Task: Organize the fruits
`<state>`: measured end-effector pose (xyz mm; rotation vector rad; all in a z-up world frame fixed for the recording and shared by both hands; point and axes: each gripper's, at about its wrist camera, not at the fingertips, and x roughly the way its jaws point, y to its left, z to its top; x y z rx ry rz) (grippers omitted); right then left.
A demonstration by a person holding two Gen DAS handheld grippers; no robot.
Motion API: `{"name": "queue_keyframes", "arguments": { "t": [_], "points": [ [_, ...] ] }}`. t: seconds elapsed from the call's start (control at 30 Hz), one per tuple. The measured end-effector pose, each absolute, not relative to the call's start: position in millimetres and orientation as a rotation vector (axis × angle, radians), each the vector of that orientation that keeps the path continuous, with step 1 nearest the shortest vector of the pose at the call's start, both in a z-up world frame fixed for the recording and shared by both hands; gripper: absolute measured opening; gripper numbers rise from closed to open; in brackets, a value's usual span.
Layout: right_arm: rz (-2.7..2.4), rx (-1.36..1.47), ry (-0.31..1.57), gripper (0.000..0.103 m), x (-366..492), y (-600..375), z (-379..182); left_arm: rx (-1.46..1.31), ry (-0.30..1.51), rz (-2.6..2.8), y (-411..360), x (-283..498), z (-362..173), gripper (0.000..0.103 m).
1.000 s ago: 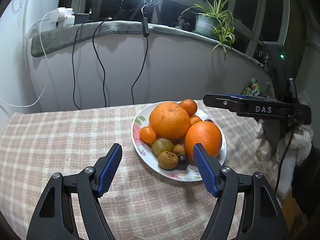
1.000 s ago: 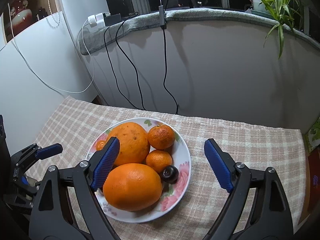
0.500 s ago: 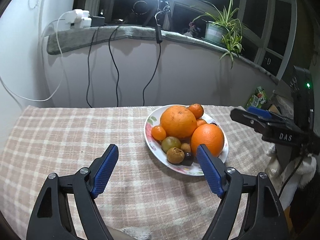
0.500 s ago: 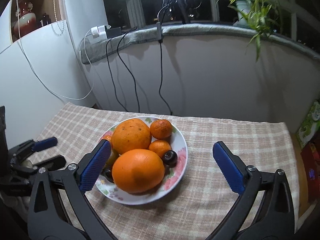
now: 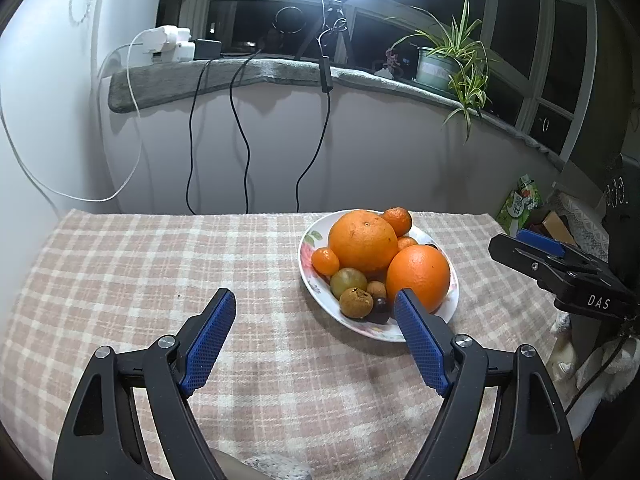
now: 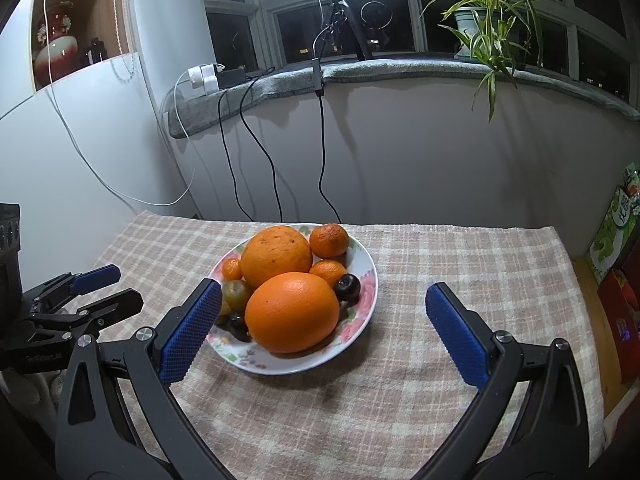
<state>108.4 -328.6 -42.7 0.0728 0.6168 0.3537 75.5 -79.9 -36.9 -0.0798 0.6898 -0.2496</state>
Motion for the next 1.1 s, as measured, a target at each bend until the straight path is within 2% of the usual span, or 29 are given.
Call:
{"name": "queue_keyframes", "arguments": {
  "t": [1.1],
  "points": [
    [0.374, 0.085, 0.636, 0.103, 109.1, -322.7, -46.3, -0.065, 0.664, -0.259, -82.8, 70.6, -29.5, 0.082]
  ]
}}
